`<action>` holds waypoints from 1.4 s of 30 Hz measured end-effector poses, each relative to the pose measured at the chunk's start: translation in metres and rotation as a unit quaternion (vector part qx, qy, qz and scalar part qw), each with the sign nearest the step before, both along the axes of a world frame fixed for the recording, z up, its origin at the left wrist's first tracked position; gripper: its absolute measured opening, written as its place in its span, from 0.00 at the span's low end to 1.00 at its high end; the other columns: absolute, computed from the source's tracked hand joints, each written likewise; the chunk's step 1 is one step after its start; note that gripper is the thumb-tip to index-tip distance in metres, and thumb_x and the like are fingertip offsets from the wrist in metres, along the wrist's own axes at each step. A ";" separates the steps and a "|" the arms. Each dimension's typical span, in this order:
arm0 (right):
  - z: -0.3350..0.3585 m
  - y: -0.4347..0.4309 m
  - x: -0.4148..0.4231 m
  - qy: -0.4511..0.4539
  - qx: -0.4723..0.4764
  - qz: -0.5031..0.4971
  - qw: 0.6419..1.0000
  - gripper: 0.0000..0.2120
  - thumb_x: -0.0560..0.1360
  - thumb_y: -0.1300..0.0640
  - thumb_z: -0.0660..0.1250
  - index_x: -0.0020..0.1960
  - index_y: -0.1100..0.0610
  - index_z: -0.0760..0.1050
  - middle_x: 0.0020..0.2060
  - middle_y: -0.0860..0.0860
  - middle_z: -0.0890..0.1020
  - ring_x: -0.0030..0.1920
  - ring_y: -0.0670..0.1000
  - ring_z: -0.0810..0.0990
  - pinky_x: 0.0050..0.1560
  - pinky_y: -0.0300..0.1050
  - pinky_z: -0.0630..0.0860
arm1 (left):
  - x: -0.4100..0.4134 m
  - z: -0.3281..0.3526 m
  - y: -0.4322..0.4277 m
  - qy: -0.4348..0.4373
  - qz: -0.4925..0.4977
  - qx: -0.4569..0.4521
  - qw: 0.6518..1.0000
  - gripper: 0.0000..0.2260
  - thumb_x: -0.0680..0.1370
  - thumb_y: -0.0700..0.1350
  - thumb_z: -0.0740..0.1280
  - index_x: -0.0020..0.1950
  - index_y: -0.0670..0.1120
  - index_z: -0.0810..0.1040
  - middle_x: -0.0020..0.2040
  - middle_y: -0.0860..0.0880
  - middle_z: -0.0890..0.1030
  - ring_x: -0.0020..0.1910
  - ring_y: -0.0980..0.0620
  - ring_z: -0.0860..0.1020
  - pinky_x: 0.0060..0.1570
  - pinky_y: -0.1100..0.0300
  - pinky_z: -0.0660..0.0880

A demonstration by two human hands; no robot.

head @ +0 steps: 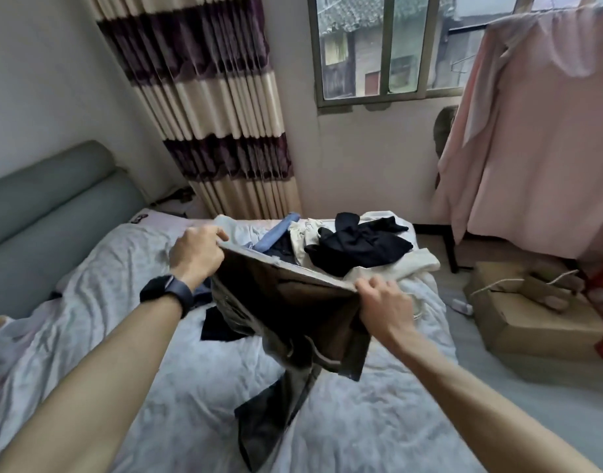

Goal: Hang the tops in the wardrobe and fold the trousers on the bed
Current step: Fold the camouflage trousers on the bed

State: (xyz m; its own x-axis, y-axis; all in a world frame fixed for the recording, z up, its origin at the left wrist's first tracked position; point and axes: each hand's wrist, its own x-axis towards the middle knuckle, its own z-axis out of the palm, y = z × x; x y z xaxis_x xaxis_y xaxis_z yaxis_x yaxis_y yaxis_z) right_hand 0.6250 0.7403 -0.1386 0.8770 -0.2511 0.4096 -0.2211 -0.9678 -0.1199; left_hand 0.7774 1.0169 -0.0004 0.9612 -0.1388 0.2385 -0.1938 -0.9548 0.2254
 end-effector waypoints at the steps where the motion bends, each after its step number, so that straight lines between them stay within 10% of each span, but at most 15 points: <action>1: 0.008 -0.015 0.002 0.028 0.019 -0.018 0.999 0.07 0.70 0.63 0.67 0.47 0.54 0.78 0.39 0.55 0.78 0.36 0.62 0.82 0.28 0.47 0.70 | -0.004 -0.012 0.008 -0.006 -0.006 0.028 1.000 0.18 0.73 0.36 0.61 0.57 0.54 0.80 0.56 0.44 0.83 0.53 0.38 0.80 0.53 0.48 0.77; 7: 0.009 -0.047 0.014 0.166 0.165 -0.096 0.967 0.14 0.71 0.65 0.59 0.54 0.52 0.71 0.45 0.57 0.83 0.48 0.60 0.82 0.43 0.49 0.75 | -0.048 -0.109 0.035 0.046 -0.017 0.181 0.982 0.25 0.81 0.43 0.56 0.77 0.61 0.64 0.61 0.47 0.80 0.56 0.39 0.81 0.49 0.50 0.77; 11: -0.039 -0.037 0.001 0.078 0.578 -0.110 0.805 0.22 0.68 0.71 0.56 0.52 0.54 0.80 0.47 0.58 0.84 0.46 0.62 0.85 0.47 0.57 0.84 | -0.088 -0.155 0.037 0.126 -0.015 0.099 0.987 0.20 0.81 0.46 0.57 0.70 0.65 0.71 0.54 0.49 0.84 0.51 0.43 0.82 0.48 0.53 0.76; 13: -0.067 -0.035 -0.011 0.054 0.633 -0.128 0.761 0.22 0.71 0.70 0.56 0.52 0.54 0.82 0.47 0.57 0.85 0.47 0.62 0.85 0.52 0.59 0.83 | -0.103 -0.169 0.037 0.203 0.003 -0.031 0.979 0.19 0.79 0.44 0.58 0.61 0.65 0.79 0.49 0.53 0.85 0.43 0.50 0.84 0.48 0.55 0.78; 17: -0.093 -0.024 -0.049 0.109 0.535 -0.097 0.833 0.22 0.69 0.67 0.64 0.55 0.46 0.80 0.45 0.47 0.85 0.45 0.49 0.83 0.46 0.44 0.79 | -0.123 -0.198 0.039 0.304 0.019 -0.199 0.931 0.23 0.75 0.35 0.57 0.49 0.58 0.85 0.34 0.53 0.83 0.30 0.55 0.81 0.41 0.56 0.82; 22: -0.112 -0.027 -0.067 0.116 0.410 -0.039 0.904 0.22 0.69 0.71 0.72 0.59 0.53 0.82 0.50 0.51 0.86 0.47 0.48 0.81 0.46 0.33 0.70 | -0.131 -0.221 0.058 0.328 -0.083 -0.005 0.941 0.27 0.72 0.37 0.64 0.67 0.59 0.79 0.50 0.58 0.75 0.56 0.54 0.77 0.53 0.63 0.74; 26: -0.085 -0.031 -0.053 0.049 0.394 -0.036 0.917 0.09 0.72 0.63 0.75 0.51 0.54 0.86 0.44 0.51 0.88 0.46 0.50 0.84 0.43 0.30 0.69 | -0.128 -0.202 0.054 0.199 -0.106 0.032 0.974 0.12 0.79 0.50 0.68 0.60 0.63 0.80 0.49 0.57 0.76 0.55 0.52 0.77 0.47 0.56 0.75; 31: 0.016 -0.039 0.005 -0.078 0.395 -0.028 0.915 0.08 0.75 0.57 0.75 0.53 0.53 0.86 0.41 0.47 0.84 0.43 0.43 0.79 0.42 0.25 0.67 | -0.071 -0.097 0.032 0.010 -0.051 -0.158 0.986 0.08 0.78 0.55 0.71 0.54 0.56 0.85 0.43 0.53 0.79 0.49 0.48 0.78 0.46 0.51 0.77; 35: 0.147 -0.047 0.070 -0.199 0.357 -0.013 0.912 0.11 0.76 0.50 0.72 0.57 0.49 0.84 0.47 0.52 0.87 0.51 0.56 0.83 0.52 0.46 0.76 | -0.003 0.039 0.010 -0.125 -0.018 -0.219 0.967 0.11 0.77 0.55 0.72 0.54 0.51 0.86 0.52 0.49 0.76 0.53 0.46 0.77 0.50 0.52 0.76; 42: 0.375 -0.044 0.117 -0.316 0.268 0.001 0.910 0.14 0.79 0.46 0.68 0.57 0.53 0.83 0.49 0.56 0.86 0.51 0.61 0.82 0.45 0.45 0.71 | 0.022 0.248 0.002 -0.255 0.043 -0.257 0.931 0.12 0.80 0.55 0.68 0.60 0.52 0.81 0.55 0.44 0.84 0.54 0.39 0.81 0.44 0.55 0.70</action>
State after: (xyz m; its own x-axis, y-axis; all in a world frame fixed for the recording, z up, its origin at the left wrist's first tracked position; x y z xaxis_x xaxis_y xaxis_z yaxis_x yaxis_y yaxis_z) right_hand 0.7419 0.6967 0.2362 0.5096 -0.5624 0.6512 0.0572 -0.7330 -0.6778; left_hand 0.7999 1.0189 0.2477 0.7073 0.1911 0.6806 -0.3287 -0.7635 0.5560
